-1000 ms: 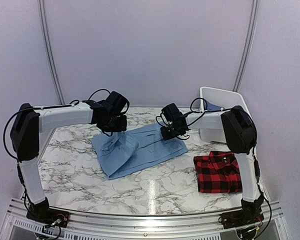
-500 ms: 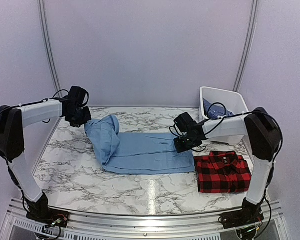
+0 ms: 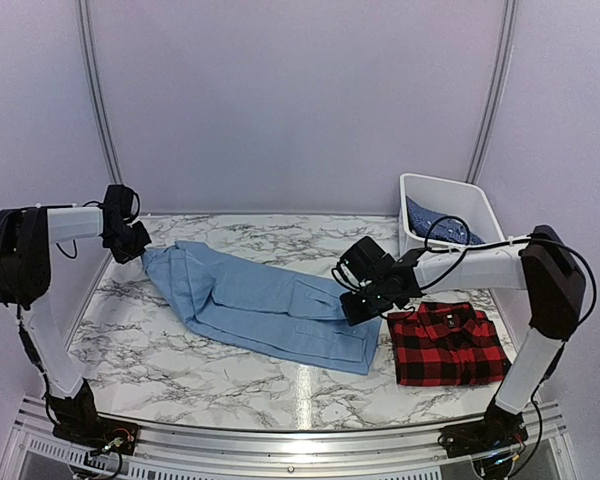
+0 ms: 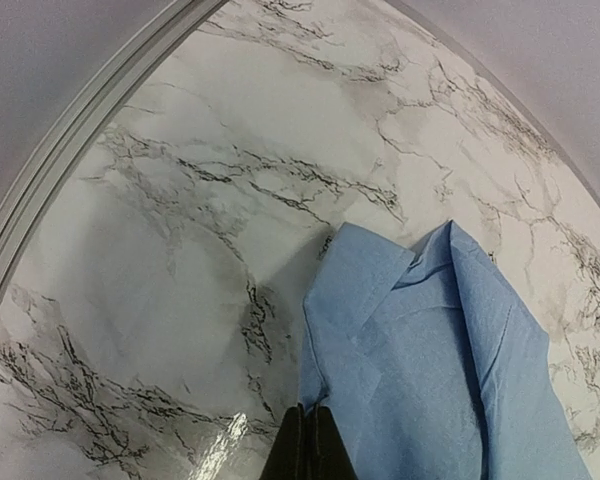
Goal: Fold and stack the long sleeve shirts
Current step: Flatten out the crumpled shirt at the center of the board.
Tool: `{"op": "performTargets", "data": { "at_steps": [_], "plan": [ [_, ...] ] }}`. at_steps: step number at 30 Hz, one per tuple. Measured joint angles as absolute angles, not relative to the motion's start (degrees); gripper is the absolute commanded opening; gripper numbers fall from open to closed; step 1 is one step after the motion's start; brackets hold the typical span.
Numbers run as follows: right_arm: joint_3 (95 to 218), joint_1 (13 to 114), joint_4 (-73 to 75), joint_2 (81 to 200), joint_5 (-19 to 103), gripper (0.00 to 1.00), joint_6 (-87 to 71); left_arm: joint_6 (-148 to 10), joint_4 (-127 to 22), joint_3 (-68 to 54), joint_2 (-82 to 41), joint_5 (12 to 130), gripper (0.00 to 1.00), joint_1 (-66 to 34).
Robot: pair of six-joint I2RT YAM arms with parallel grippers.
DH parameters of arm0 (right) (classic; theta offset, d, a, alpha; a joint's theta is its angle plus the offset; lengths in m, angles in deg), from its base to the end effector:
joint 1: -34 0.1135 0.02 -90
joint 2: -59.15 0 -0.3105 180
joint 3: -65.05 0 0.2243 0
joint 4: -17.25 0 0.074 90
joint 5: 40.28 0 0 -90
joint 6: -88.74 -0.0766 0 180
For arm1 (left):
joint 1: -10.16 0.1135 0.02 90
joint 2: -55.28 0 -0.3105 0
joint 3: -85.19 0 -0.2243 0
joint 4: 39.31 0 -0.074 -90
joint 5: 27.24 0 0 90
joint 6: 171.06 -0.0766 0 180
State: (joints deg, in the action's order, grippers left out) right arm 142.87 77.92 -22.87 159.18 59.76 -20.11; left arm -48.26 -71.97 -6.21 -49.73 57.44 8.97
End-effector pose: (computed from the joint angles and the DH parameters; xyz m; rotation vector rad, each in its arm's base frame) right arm 0.2622 0.2339 0.2021 -0.5166 2.5864 0.1405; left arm 0.4141 -0.0015 0.2365 -0.7018 2.3248 -0.1570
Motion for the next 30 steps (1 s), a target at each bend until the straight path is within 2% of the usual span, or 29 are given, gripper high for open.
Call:
{"op": "performTargets", "data": {
  "at_steps": [1,3,5,8,10,16,19,25,27,30],
  "plan": [
    [143.27,78.47,-23.18,159.33,59.43,0.03,-20.11,-48.28,-71.82,-5.93,-50.15,57.64,0.12,8.97],
    [143.83,78.97,-23.48,159.37,59.10,0.07,-20.11,-48.42,-71.82,-5.86,-50.45,57.75,0.21,8.97],
    [144.40,79.28,-23.90,159.37,59.02,0.08,-20.11,-48.55,-71.84,-5.86,-50.41,57.31,0.41,8.97],
    [144.51,79.28,-24.14,159.05,59.10,0.04,-19.98,-48.98,-72.08,-6.10,-49.69,55.93,0.61,8.99],
    [144.53,79.28,-24.31,158.65,59.26,0.00,-19.54,-49.25,-72.32,-6.91,-47.94,54.60,0.67,8.99],
    [148.45,79.28,-25.54,158.57,59.23,0.00,-18.73,-50.27,-73.09,-9.75,-38.80,51.39,0.66,7.94],
    [151.29,79.28,-26.06,158.59,59.30,0.00,-18.27,-50.67,-73.13,-9.95,-35.31,50.40,0.57,4.80],
    [162.52,78.27,-28.31,161.32,62.49,0.00,-15.15,-49.38,-72.93,-10.06,-35.26,54.29,0.33,-2.98],
    [167.86,76.74,-28.42,163.11,63.56,0.00,-13.62,-48.74,-72.45,-10.06,-37.01,56.22,0.28,-5.34],
    [176.01,73.07,-28.29,166.37,65.38,0.00,-11.21,-47.08,-70.38,-11.06,-40.18,59.58,0.25,-8.12]
  ]
}}
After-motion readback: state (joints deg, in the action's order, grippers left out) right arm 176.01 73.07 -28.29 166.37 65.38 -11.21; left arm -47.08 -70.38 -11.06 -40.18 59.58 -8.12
